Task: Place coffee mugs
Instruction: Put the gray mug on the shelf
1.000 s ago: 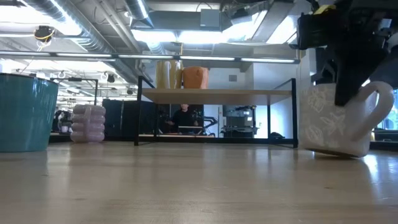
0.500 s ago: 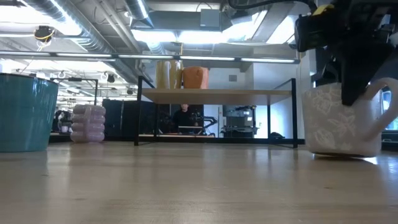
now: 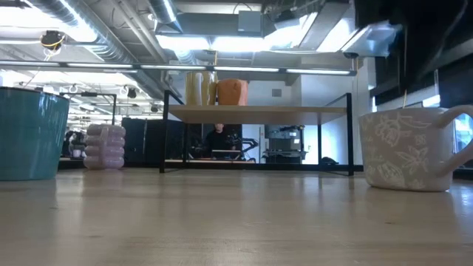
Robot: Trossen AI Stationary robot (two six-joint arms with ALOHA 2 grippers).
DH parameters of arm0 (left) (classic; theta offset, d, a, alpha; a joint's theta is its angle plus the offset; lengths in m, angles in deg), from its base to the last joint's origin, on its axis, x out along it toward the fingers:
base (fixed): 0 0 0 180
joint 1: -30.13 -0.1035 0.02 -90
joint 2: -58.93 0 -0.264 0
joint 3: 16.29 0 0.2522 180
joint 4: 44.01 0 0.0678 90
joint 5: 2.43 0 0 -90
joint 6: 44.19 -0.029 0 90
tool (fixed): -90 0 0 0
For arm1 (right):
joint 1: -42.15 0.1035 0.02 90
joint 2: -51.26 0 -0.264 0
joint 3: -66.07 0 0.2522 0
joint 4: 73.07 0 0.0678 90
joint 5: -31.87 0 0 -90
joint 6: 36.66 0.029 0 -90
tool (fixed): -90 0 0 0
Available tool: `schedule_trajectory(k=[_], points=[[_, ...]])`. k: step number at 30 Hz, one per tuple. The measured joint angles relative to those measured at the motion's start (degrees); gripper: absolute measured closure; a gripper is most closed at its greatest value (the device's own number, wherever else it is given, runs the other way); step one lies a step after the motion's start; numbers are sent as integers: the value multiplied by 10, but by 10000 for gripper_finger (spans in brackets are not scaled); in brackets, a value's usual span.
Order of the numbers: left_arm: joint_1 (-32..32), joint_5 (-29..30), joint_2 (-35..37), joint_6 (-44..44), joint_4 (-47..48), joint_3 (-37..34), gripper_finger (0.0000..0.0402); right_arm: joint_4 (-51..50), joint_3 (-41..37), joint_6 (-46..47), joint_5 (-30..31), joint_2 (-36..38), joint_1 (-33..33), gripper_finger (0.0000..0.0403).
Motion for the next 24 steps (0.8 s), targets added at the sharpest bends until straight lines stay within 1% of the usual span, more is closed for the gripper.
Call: schedule_trajectory(k=[3,5,7,10,13,16,19,22,24], points=[[0,0,0,0,0,0,280,-30,29,75,55,19,34,229],[0,0,0,1,0,0,280,-45,32,156,77,20,64,229],[0,0,0,1,0,0,280,-52,31,249,77,15,98,229],[0,0,0,1,0,0,280,-51,30,403,82,-12,147,228],[0,0,0,1,0,0,280,-53,35,511,76,-43,181,228],[0,0,0,1,0,0,280,-62,57,554,70,-76,201,228],[0,0,0,1,0,0,280,-116,108,570,81,-105,206,228],[0,0,0,1,0,0,280,-189,158,573,125,-143,205,228],[0,0,0,1,0,0,280,-199,172,573,168,-165,209,228]])
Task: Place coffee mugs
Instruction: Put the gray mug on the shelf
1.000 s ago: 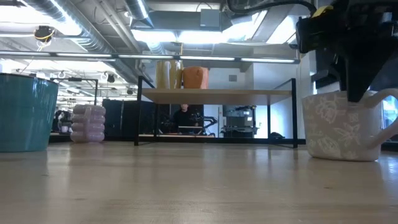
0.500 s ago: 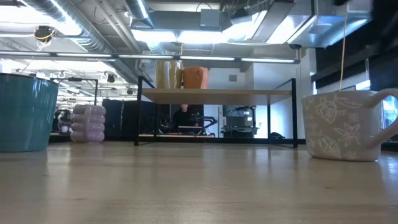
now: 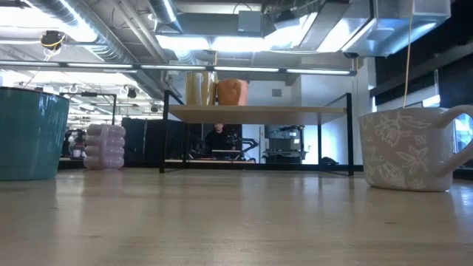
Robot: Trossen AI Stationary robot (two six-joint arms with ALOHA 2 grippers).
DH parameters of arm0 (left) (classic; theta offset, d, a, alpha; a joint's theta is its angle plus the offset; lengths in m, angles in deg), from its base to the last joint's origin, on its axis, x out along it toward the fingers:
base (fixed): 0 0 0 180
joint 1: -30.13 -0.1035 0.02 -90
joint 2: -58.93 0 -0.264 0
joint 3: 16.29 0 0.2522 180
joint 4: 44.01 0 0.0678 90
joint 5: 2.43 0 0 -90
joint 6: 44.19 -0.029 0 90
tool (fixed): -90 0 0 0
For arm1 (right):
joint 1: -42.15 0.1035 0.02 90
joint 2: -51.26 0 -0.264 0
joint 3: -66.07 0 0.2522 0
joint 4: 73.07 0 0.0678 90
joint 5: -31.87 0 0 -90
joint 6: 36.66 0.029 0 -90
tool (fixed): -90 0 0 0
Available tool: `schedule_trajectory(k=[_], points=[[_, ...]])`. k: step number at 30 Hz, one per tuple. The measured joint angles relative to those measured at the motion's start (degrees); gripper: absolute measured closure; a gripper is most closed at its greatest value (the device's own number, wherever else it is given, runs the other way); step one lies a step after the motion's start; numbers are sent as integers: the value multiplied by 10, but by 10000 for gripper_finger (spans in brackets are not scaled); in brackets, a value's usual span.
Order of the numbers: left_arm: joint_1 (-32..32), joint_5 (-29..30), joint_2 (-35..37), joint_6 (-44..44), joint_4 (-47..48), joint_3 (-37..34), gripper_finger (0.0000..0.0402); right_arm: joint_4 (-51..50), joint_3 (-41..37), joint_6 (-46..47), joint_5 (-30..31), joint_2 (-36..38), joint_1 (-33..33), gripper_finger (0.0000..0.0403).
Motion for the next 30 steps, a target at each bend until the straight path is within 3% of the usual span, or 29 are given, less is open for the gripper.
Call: schedule_trajectory(k=[3,9,20,24,30], points=[[0,0,0,0,0,0,280,10,0,1,27,-24,-1,228],[0,0,0,0,0,0,280,26,-34,63,5,-39,-1,226],[-1,-4,0,-1,3,0,280,121,-117,103,29,-39,15,181],[-4,-5,0,-2,3,0,280,166,-161,109,68,-39,15,194],[-9,-5,0,-6,3,0,280,200,-196,116,99,-40,25,247]])
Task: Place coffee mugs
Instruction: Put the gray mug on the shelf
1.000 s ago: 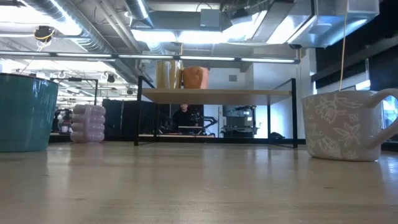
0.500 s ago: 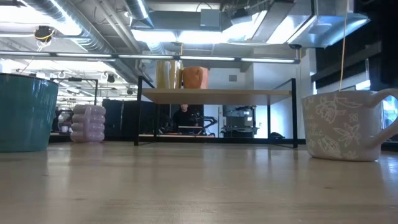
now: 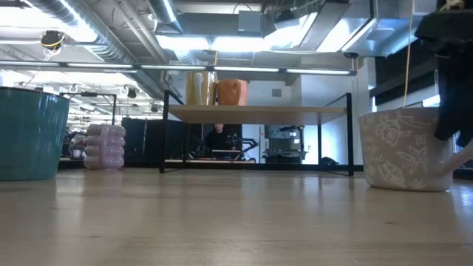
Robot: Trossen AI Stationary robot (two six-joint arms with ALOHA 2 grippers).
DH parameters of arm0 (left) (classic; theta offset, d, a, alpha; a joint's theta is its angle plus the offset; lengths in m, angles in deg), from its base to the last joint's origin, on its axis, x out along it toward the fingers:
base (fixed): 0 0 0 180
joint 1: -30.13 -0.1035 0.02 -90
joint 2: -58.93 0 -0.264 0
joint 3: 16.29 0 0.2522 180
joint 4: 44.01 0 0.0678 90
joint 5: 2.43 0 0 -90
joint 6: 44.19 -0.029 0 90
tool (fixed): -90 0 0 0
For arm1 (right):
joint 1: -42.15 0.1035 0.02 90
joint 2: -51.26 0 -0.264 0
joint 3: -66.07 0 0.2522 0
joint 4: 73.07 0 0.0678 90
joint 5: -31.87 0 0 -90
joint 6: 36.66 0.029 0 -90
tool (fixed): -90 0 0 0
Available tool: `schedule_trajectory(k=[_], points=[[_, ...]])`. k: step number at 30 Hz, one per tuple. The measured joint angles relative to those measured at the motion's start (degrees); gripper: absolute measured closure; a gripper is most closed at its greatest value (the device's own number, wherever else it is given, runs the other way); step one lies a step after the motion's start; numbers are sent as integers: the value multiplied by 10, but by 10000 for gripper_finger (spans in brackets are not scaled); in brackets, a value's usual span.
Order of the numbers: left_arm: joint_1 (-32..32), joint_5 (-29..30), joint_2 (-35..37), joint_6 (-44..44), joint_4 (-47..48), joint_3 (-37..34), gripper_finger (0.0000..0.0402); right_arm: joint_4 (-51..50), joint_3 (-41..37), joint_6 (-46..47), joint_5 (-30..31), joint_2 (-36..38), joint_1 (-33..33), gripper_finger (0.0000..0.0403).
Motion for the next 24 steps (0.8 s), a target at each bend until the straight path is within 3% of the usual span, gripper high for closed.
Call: schedule_trajectory(k=[9,17,24], points=[[0,0,0,-9,1,0,280,5,-3,-12,-12,-32,12,364],[-9,0,0,-18,1,0,280,-4,1,-33,0,-32,11,366],[-9,0,0,-20,0,0,280,-90,71,-44,20,-32,6,366]])
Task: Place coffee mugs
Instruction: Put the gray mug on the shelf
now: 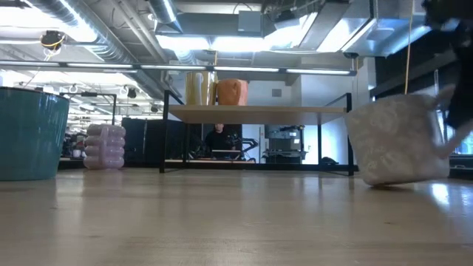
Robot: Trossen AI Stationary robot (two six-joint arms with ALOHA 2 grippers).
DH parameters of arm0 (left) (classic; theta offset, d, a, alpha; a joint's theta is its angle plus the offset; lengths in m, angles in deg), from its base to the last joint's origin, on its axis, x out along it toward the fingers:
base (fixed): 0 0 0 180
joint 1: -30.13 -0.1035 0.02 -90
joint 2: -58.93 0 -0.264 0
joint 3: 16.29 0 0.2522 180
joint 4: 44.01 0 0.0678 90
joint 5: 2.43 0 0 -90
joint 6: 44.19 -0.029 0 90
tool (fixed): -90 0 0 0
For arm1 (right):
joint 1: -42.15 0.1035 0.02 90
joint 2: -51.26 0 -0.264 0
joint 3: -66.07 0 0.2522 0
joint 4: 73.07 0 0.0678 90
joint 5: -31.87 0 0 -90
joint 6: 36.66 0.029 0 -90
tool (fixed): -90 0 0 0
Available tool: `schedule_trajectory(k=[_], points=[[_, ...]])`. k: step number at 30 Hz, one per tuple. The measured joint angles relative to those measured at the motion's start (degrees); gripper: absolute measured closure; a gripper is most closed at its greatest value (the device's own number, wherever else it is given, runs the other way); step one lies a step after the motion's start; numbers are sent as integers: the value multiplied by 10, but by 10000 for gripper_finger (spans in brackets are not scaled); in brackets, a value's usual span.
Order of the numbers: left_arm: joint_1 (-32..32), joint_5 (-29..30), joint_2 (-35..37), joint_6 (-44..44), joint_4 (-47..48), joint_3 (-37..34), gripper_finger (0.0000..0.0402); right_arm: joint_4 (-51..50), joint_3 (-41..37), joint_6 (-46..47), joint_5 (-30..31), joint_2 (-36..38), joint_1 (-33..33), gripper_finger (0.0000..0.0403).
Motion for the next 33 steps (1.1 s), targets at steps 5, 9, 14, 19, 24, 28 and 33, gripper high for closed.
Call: schedule_trajectory(k=[5,9,14,19,24,28,33], points=[[0,0,0,0,-1,0,280,-56,53,-44,20,5,-26,366],[2,0,0,0,-1,0,280,-71,81,-88,48,5,-52,366],[14,0,0,1,-2,0,280,-81,86,-104,74,5,-76,366],[28,0,0,15,-2,0,280,-71,86,-110,76,5,-79,366],[40,0,8,29,-2,0,280,-53,86,-104,127,9,-79,366],[49,0,27,46,-3,0,280,-59,103,-111,179,21,-87,366],[57,2,59,58,-2,0,280,-86,133,-179,237,44,-126,366]])
